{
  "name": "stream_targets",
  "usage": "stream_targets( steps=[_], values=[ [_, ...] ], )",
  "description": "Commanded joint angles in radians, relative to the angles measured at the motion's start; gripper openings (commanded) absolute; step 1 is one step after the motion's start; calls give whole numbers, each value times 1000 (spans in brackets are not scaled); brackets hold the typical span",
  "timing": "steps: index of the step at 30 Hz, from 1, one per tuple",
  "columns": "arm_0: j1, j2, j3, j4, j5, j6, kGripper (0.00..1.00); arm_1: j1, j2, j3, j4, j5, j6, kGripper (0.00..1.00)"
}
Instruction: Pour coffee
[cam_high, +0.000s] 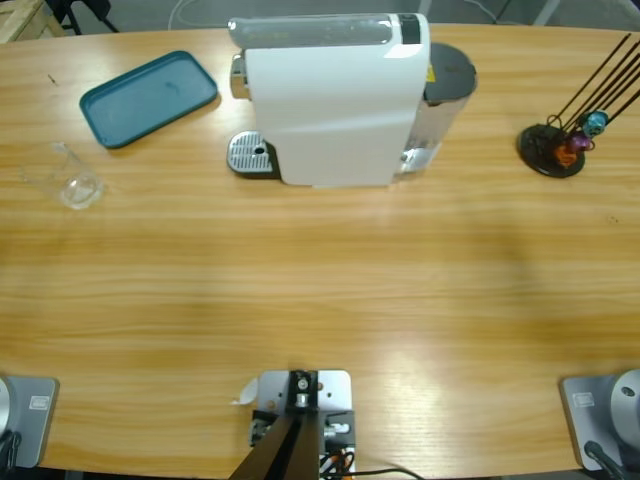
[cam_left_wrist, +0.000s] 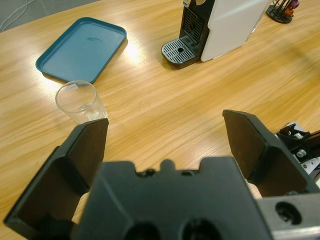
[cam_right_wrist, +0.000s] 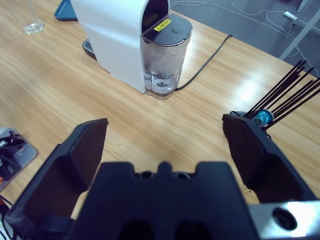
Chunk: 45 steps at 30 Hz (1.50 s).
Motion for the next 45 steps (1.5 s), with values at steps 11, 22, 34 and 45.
stream_targets(
  steps=[11, 22, 34, 45],
  values=[
    [-9, -52, 52, -61, 1, -16, 1000, 0, -11, 31, -5, 9, -9, 1000],
    [-9, 428, -342, -85, -197, -328, 1000, 0, 30, 26, -11, 11, -15, 1000],
    [-12, 880, -379, -485, -264, -581, 830, 0, 13, 29, -12, 11, -15, 1000],
    [-63, 1125, -379, -638, -354, -640, 830, 0, 6, 29, -13, 12, -9, 1000]
  ],
)
